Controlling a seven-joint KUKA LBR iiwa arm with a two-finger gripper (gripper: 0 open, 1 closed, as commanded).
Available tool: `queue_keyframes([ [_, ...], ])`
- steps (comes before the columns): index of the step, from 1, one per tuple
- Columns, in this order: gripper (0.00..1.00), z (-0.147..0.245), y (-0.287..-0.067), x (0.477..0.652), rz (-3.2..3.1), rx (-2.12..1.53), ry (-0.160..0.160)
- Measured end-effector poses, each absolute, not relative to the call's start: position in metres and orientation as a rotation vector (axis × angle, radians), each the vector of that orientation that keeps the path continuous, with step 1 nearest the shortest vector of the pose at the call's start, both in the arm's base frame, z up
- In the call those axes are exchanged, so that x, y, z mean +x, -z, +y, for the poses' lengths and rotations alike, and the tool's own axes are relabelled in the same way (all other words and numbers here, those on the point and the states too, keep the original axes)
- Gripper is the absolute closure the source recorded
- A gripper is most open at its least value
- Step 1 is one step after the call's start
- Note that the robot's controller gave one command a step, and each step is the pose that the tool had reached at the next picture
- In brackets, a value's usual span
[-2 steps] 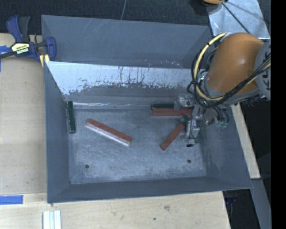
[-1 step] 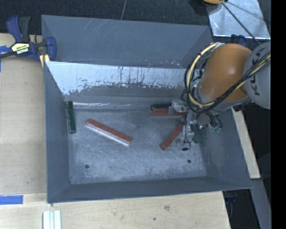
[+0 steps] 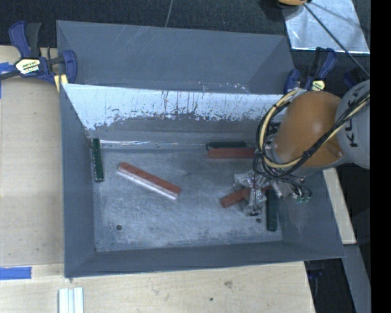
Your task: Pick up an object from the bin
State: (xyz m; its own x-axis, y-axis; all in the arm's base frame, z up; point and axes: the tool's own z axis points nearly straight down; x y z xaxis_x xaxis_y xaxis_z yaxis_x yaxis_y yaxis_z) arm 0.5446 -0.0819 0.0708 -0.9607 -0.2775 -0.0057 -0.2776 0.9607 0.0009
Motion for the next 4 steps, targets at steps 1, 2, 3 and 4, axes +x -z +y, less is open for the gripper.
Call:
queue_keyframes([
  [1, 1.0, -0.082, -0.071, 0.545, 3.106, -0.439, -0.002],
  [2, 1.0, -0.076, -0.259, 0.526, 3.116, -0.289, 0.005],
  [3, 1.0, -0.076, -0.254, 0.525, 3.124, -0.29, 0.001],
  [4, 0.0, -0.066, -0.16, 0.509, 2.937, -1.126, -0.004],
])
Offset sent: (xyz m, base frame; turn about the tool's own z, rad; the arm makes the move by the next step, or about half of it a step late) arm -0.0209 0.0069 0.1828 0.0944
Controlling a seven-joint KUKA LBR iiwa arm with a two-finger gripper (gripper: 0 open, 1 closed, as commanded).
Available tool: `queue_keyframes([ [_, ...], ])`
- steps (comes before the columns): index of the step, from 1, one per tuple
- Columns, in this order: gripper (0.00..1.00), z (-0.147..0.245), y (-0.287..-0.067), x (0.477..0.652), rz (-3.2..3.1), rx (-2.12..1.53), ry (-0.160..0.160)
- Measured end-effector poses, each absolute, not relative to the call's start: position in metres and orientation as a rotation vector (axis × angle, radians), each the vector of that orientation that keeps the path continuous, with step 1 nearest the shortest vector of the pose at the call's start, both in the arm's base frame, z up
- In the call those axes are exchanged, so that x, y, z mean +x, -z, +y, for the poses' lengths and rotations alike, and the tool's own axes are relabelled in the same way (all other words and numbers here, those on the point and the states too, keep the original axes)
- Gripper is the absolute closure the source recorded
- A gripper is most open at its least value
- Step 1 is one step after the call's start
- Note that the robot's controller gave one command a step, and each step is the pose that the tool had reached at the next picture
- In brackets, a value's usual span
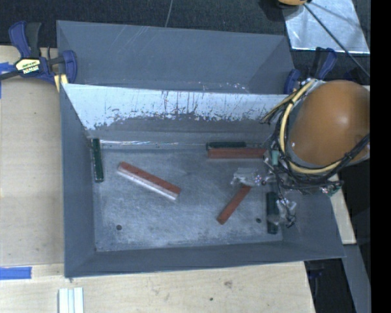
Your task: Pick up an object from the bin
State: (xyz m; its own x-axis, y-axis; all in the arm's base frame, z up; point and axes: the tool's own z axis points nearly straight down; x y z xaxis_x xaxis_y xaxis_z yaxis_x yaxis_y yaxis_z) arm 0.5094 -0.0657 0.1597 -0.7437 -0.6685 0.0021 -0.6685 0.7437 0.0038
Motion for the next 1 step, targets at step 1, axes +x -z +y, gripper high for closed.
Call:
queue_keyframes([
  [1, 0.0, -0.0659, -0.1621, 0.5102, -2.935, 1.123, 0.001],
])
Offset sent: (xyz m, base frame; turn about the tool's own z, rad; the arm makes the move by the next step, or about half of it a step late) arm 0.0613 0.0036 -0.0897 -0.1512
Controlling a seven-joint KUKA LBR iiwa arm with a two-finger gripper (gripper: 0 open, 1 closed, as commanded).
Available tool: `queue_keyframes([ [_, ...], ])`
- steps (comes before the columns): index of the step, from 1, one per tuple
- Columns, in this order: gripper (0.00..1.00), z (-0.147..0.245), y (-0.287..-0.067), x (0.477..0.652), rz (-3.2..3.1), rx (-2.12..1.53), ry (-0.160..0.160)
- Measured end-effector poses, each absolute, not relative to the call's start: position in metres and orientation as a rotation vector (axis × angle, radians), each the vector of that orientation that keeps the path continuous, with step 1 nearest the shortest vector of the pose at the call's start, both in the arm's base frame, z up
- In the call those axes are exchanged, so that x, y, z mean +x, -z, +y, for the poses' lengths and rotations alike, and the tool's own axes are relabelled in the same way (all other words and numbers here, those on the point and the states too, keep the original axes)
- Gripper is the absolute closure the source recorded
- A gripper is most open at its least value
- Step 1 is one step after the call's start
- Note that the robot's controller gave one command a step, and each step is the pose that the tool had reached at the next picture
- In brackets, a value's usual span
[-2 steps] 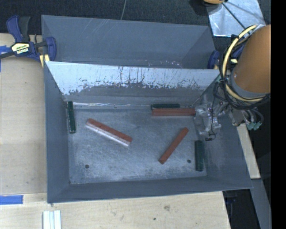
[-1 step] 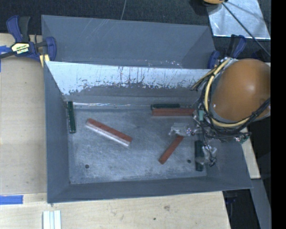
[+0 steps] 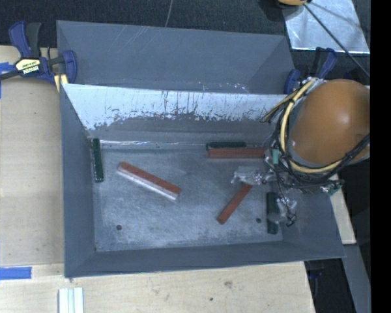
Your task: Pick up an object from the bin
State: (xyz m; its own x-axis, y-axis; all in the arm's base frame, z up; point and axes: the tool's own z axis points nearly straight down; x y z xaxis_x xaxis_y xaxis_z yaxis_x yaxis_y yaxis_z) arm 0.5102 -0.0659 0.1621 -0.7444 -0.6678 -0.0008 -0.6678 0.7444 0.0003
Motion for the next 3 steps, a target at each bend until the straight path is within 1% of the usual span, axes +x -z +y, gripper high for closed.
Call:
queue_keyframes([
  [1, 0.0, -0.065, -0.119, 0.543, 2.881, -1.228, 0.008],
  [2, 1.0, -0.055, -0.071, 0.538, 2.714, -1.578, -0.002],
  [3, 1.0, -0.055, -0.071, 0.538, 2.714, -1.577, -0.001],
])
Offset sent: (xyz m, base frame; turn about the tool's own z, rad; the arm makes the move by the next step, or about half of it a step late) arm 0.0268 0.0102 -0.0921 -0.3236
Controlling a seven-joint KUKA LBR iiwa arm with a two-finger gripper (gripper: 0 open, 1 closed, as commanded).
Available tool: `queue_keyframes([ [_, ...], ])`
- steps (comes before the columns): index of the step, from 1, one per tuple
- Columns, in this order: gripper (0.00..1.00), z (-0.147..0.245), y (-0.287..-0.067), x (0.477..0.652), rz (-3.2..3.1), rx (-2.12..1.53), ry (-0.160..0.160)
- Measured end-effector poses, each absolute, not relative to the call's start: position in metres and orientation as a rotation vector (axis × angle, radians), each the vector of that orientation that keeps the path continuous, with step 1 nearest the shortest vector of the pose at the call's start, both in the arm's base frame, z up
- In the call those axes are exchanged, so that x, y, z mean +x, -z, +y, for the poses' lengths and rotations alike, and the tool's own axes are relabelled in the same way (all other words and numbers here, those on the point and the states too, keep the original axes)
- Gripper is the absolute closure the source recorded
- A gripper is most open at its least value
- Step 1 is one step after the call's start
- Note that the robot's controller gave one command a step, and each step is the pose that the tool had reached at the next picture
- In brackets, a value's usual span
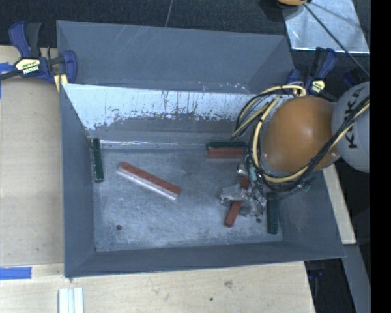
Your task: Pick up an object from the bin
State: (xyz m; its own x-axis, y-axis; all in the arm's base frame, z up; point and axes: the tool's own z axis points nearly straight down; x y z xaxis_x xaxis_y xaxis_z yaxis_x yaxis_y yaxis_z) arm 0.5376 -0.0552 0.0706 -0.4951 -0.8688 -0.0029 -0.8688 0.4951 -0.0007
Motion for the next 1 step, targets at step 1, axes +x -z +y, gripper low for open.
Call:
queue_keyframes([
  [1, 1.0, -0.0442, -0.2143, 0.5399, 2.713, -1.578, 0.0],
])
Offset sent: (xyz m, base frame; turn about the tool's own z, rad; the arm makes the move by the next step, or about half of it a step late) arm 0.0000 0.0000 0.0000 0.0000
